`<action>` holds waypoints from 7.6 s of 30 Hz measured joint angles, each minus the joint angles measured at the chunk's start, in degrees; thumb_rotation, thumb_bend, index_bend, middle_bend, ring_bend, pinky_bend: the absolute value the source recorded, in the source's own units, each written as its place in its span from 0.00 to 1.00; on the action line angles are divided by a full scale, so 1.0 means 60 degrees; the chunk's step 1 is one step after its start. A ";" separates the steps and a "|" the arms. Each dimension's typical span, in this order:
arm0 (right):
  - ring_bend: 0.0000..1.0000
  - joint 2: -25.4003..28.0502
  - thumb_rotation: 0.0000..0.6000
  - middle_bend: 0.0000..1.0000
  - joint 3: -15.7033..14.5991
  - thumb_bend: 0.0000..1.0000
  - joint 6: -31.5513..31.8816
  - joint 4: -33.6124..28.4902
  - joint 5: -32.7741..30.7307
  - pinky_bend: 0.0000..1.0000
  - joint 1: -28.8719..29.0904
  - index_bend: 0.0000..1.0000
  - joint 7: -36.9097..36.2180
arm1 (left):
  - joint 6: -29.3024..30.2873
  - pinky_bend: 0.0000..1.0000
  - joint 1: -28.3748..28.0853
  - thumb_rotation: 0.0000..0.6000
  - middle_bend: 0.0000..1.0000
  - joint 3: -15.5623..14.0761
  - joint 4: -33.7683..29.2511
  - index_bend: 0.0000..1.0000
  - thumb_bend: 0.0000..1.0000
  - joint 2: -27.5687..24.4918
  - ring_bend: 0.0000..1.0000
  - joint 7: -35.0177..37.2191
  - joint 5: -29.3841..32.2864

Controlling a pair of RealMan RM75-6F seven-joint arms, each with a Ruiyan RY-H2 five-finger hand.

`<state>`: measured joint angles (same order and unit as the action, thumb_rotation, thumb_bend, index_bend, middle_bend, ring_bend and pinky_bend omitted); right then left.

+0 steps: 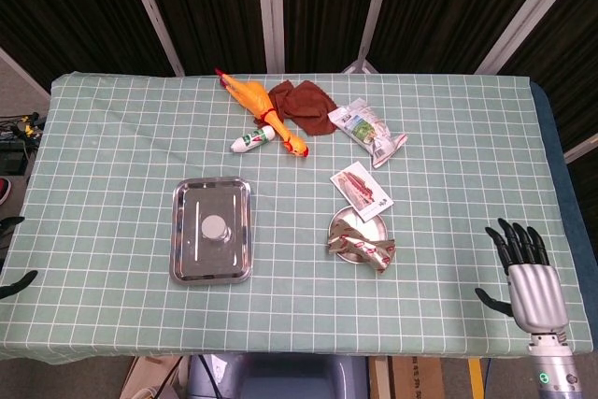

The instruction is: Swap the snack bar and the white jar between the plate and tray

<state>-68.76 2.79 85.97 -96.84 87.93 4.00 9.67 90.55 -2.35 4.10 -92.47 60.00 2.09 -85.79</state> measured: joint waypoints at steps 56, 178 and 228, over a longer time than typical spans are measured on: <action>0.32 -0.4275 1.00 0.30 0.1679 0.13 -0.2805 -0.0517 -0.6901 0.00 0.4662 0.27 0.4751 | -0.0128 0.08 0.0151 1.00 0.00 0.0247 -0.0308 0.24 0.18 -0.0200 0.00 0.0034 0.0716; 0.01 -0.0589 1.00 0.07 -0.0196 0.33 0.1197 -0.0445 -0.2702 0.00 0.1811 0.12 0.1020 | -0.2217 0.15 -0.1510 1.00 0.01 0.0781 -0.1640 0.23 0.15 -0.0318 0.00 -0.2154 0.0979; 0.01 -0.0272 1.00 0.07 0.0542 0.30 0.0925 0.0320 -0.2042 0.00 0.0211 0.12 0.0001 | -0.4899 0.31 -0.5476 1.00 0.23 0.0655 0.0947 0.39 0.28 0.5031 0.17 -0.6102 0.3625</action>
<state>-70.39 6.04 91.52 -94.92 75.68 5.27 9.68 61.16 -35.20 8.03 -86.79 90.18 -34.52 -64.04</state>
